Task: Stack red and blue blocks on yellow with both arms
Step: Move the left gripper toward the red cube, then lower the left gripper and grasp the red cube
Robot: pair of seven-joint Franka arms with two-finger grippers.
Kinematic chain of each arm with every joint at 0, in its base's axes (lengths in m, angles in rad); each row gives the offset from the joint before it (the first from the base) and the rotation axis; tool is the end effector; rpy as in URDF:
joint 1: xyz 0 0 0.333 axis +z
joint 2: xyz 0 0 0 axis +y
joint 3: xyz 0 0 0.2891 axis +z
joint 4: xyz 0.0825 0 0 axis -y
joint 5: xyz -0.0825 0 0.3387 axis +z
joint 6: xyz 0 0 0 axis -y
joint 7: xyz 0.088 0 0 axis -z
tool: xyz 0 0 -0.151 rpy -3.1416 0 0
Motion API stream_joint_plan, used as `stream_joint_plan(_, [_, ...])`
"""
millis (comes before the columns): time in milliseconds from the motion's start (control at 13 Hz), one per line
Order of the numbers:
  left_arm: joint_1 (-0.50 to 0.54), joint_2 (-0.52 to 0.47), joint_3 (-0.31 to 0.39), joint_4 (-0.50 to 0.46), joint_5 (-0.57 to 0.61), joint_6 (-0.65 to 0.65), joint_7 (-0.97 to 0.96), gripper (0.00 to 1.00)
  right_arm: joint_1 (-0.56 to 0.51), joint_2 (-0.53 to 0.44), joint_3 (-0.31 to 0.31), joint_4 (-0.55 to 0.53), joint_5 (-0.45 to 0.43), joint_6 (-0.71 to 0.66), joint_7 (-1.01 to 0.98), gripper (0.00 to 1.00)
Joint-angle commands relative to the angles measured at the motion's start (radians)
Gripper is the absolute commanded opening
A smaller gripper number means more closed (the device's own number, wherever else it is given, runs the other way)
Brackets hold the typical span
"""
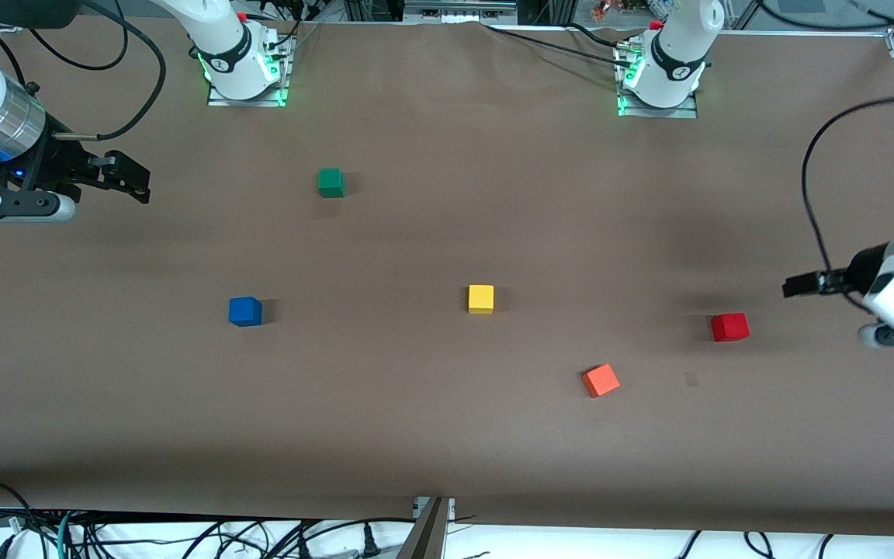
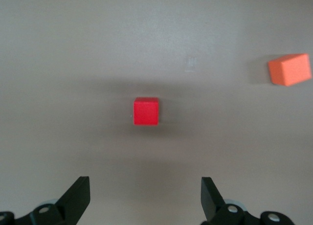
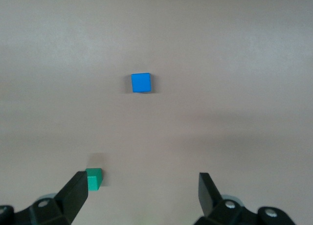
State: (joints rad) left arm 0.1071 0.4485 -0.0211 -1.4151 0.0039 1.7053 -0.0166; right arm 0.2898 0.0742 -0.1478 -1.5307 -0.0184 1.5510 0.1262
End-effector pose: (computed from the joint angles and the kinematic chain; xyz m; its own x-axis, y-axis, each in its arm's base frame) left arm 0.6084 0.0547 0.3760 0.9823 0.1014 -0.1576 0.1032 -0.9947 0.0028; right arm 0.5194 0.0738 0.5310 0.9987 0.0151 -0.0489 0.0169 -0.9992 0.0358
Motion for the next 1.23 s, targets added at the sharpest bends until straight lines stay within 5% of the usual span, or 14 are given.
stream_joint_plan(0, [0.023, 0.079, 0.000, -0.004, -0.001, 0.075, 0.015, 1.00, -0.001, 0.002, 0.005, 0.012, -0.015, -0.014, -0.008, 1.00])
stream_joint_plan(538, [0.025, 0.096, 0.000, -0.382, 0.011, 0.541, 0.015, 1.00, -0.003, 0.002, 0.004, 0.012, -0.015, -0.014, -0.010, 1.00])
stream_joint_plan(1000, [0.025, 0.122, 0.000, -0.459, 0.013, 0.680, 0.015, 0.99, 0.000, 0.002, 0.005, 0.018, -0.015, -0.011, -0.010, 1.00])
stream_joint_plan(1154, [0.023, 0.122, 0.000, -0.459, 0.013, 0.680, 0.015, 0.53, -0.001, 0.002, 0.004, 0.018, -0.015, -0.011, -0.010, 1.00])
